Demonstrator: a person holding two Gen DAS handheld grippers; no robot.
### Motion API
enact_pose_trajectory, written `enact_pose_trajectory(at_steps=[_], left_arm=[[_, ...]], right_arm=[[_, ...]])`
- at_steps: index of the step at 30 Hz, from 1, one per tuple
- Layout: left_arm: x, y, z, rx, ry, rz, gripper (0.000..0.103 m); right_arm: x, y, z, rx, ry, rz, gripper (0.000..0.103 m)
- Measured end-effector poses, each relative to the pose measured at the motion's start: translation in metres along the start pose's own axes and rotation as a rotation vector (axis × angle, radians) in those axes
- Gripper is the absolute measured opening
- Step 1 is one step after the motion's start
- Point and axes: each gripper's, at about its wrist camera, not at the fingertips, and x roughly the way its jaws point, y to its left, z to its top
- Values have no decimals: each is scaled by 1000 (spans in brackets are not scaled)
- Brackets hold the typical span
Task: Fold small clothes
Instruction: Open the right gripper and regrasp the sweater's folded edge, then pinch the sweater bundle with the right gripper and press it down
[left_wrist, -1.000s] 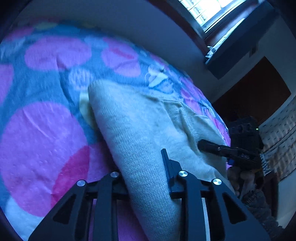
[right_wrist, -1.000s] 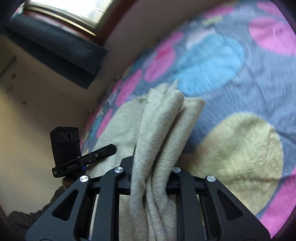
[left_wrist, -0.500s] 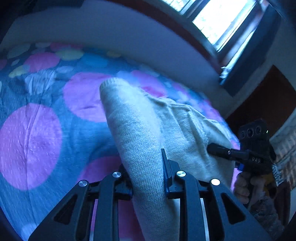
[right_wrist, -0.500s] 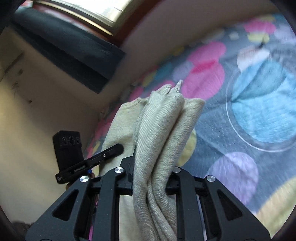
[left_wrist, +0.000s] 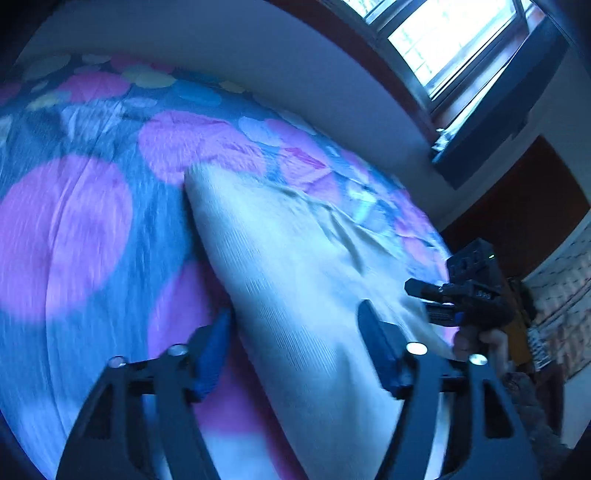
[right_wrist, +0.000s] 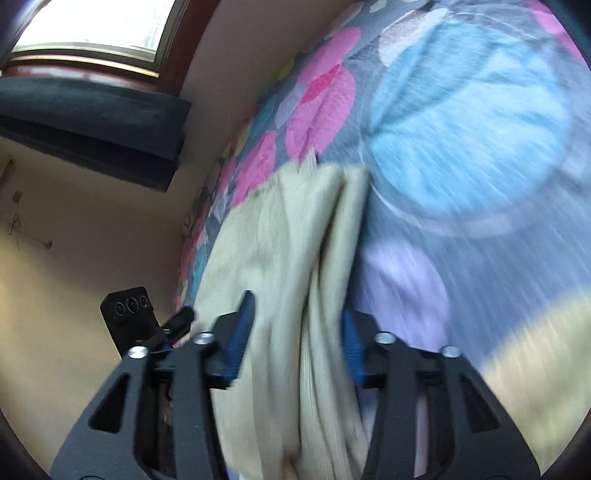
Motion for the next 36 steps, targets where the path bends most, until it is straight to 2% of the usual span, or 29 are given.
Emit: enact_pose_trajectory(at_steps=[2,6,9,10,11,12,14,16,20,24,27,29,36], left_arm=[[-7,-5,-19,-31,30,-46,73],[-10,-16,-54,-42,84,-82,76],[-5,-25,-68,-14,84,-64,76],[-2,-28,-68,2,84,-51,67],[2,-30,-67,2,92,-40,49],[4,-29,-66,-10,97,-32,46],[3,-29,-63,-37,88,-38,33],[-9,-33,-63,-32,66,-33,29],[-31,-42,-69,-4,44,-40,28],[-35,-45,-87,17,58,-24,28],[-28,-40,-98,28,74,-3,28],[-27,-34,-100,10,71,-20,29],[-26,-35,-103,22,58,-13,34]], right_arm=[[-14,-2,-17,-11,16,6,53],[-34,-2,-50,-43,29,-6,54],[-37,-2,-62,-48,27,-3,53],[-35,-1,-63,-52,33,-9,50],[-33,0,-64,-54,39,-30,39],[-27,2,-65,-48,53,-48,27],[-25,5,-72,-42,53,-58,21],[-30,11,-69,-37,28,-29,18],[-53,27,-82,-51,-11,56,14],[-56,22,-104,-36,5,64,13],[-50,5,-112,-10,15,24,13],[-47,-9,-112,33,17,54,13],[-50,-19,-115,22,7,96,12]])
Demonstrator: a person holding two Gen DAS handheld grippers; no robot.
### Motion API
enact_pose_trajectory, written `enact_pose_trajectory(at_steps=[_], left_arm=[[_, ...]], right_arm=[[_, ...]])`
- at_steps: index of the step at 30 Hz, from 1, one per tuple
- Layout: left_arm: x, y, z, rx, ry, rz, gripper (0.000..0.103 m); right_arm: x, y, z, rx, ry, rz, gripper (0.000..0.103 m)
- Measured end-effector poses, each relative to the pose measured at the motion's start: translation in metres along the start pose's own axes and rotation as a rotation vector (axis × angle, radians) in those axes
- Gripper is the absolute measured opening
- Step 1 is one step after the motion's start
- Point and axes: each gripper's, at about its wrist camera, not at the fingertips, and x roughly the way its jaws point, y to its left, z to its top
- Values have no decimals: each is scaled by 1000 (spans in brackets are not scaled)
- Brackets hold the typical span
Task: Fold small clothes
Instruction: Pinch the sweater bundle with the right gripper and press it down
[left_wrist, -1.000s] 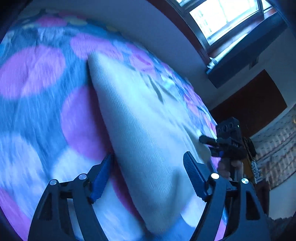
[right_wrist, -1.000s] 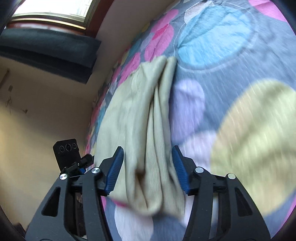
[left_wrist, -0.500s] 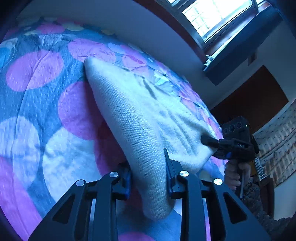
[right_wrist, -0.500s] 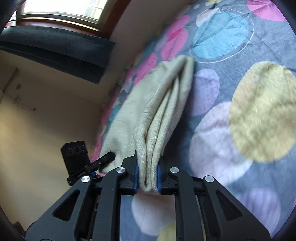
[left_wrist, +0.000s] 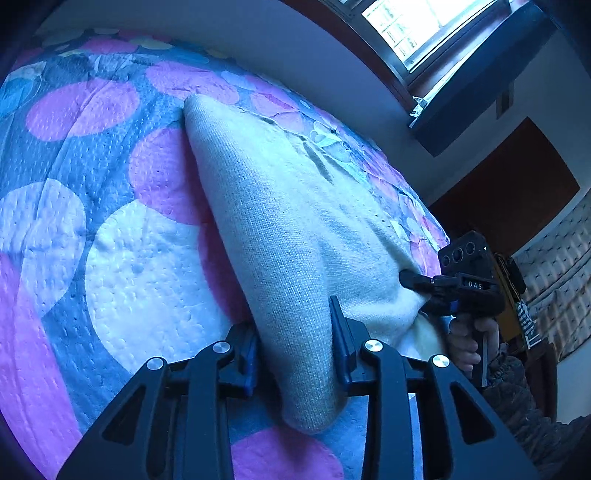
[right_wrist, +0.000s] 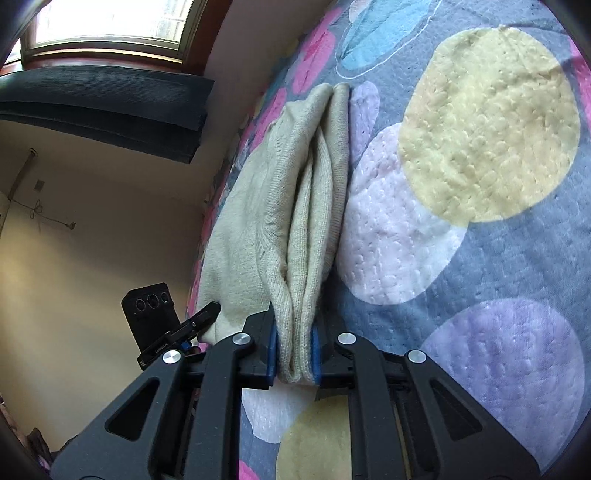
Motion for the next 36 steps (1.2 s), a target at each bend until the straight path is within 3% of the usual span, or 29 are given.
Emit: enact_pose_trajectory(at_steps=[19,22,25,27,31,36], left_arm=[[-2,2,-2,-10,2,-4,41],[-10,1,0,-16,-15,-8,47],[-23,2,8,-8,-48,-30,62],[-22,4,20,18,-49,-5,64],[4,14,56,31,-16,36,64],[44,33,97,-13,17,63,65]], right_arm=[[-8,-7,4,-10,5,16,13],[-11,-6,6,-2,2,26,16],[-24,2,11,-23,-28,-8,36],[-33,6,24,-40,-63,-40,45],[-25,-1,63,-17,-77,-78,47],[17,-11,119,18,-68,-78,47]])
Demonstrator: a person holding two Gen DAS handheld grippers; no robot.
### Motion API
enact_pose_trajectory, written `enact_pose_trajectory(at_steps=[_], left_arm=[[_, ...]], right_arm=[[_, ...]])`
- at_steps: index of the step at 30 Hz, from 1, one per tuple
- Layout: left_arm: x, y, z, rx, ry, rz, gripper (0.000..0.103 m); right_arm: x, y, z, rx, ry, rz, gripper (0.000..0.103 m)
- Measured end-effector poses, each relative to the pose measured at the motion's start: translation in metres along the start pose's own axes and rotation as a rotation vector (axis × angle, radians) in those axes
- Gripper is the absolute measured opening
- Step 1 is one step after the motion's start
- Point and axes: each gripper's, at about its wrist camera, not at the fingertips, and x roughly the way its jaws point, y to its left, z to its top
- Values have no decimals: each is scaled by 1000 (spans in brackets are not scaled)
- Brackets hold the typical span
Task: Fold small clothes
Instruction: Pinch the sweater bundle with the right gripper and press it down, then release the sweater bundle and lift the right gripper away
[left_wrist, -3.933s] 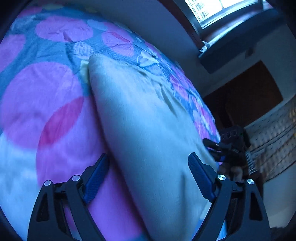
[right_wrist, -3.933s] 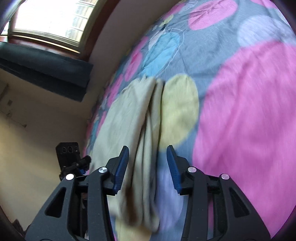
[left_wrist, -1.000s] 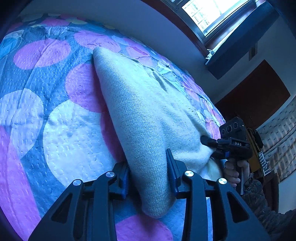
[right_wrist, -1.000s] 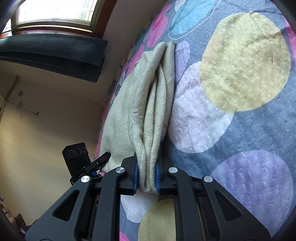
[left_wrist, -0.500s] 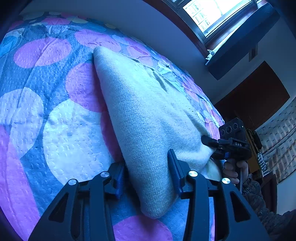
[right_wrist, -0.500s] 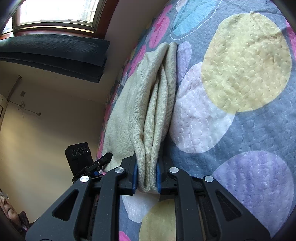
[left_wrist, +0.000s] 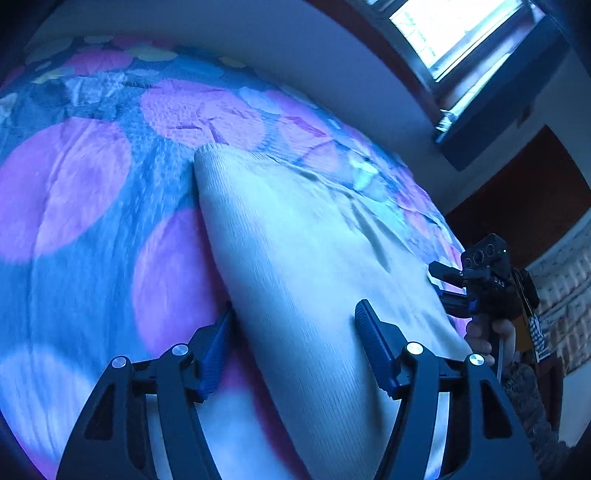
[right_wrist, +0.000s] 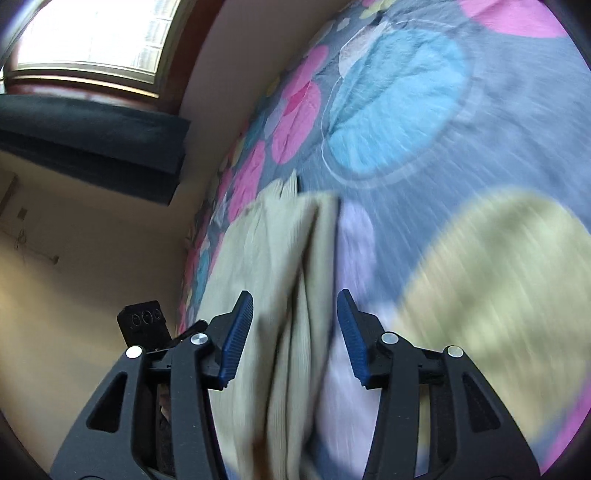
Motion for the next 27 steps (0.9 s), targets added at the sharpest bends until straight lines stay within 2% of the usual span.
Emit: enact_pose_trajectory(at_steps=[2,4,5,6,7,9,15,20,27], left_arm=[[12,4,12,-1,-1,12,64],[19,6,20,-4,-10,11,64],[22,7,24,-5,-13,12,63],[26,8,28,-2,-15,21,62],[28,9,29,5,-15,37,58],[32,9,31,19,-19,50,58],[26,10,30,-1,-39,40,58],[7,-2,9,30,-65,127,77],[-28,-14,-33,0,-120,242,85]], right_arm=[[15,2,15,-6,-1,-1,47],[28,4,27,-13,-1,-10,37],[35,3,32,-21,2,-42,17],[41,-1,37,-15,13,-67,10],[45,-8,39,11,15,-65,9],[42,-18,45,59,-11,-13,8],[29,-23,45,83,-73,-28,9],[9,-32,35,120,-113,-41,10],[-31,-41,-11,157,-156,-47,12]])
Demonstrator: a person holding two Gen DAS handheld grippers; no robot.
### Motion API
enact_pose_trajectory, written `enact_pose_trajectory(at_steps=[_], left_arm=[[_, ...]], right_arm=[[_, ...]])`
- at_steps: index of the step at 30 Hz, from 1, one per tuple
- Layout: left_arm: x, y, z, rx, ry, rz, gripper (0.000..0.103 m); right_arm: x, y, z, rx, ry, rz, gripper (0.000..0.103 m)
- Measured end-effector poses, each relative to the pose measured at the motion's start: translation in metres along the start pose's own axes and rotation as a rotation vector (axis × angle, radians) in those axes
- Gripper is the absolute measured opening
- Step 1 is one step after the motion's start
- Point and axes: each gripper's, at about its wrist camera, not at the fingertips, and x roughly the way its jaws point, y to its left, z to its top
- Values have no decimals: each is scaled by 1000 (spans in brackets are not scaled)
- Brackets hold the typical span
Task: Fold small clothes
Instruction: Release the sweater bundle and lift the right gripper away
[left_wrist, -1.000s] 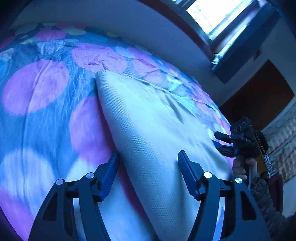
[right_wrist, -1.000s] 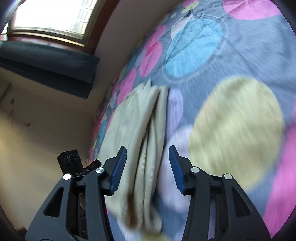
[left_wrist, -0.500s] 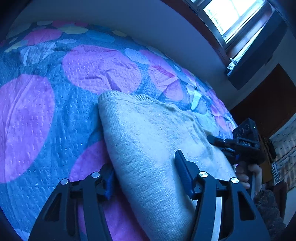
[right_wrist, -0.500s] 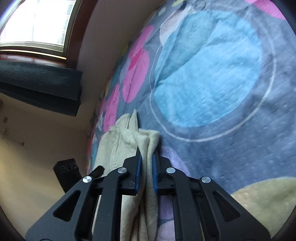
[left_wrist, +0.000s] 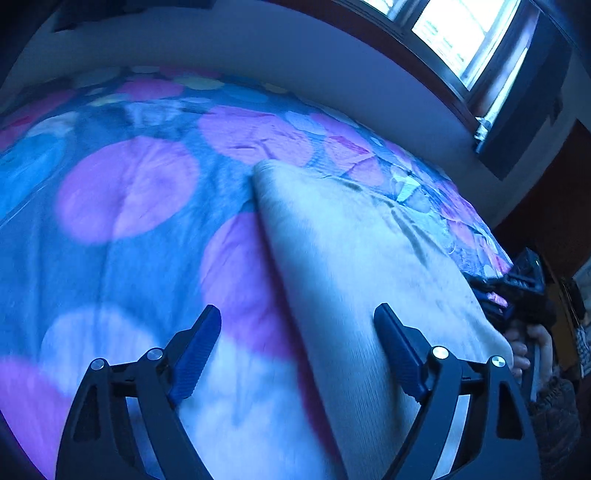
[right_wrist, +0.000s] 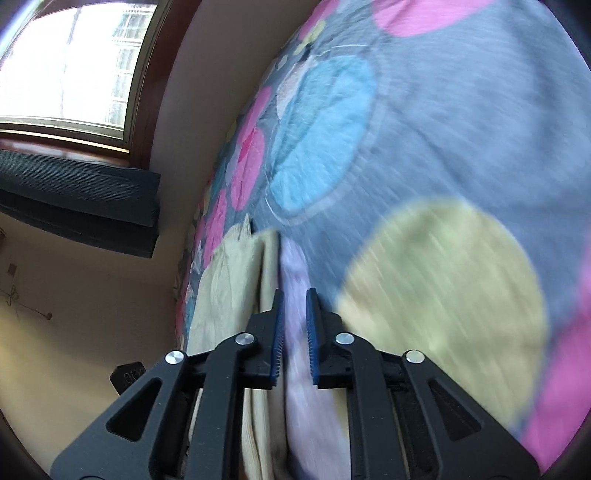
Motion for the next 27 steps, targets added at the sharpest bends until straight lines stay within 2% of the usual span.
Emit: enact_pose_trajectory(at_steps=[7,11,14,16,23,27], left_arm=[[-42,-12,-44,-27,-44,95,86],[-62,-25,-64,-2,-66,155,86],[-69,-36,-80,41,-52,210,86],[-73,-39,-88,48,-50,221,86],[-84,-42,-106,28,-45,273,86],[-92,-45,-110,24,-69,312,86]], right_arm=[[-49,-12,-52,31,-34,27,23],[-69,-9,-81,17,-51,26,34],[-82,-6,-101,6,-65,22,40],[-89,-4,-110,-8,-71,13,45],[-107,8,-146,-69,-77,-36,60],[-105,25,-161,-156,-74,-137,72]])
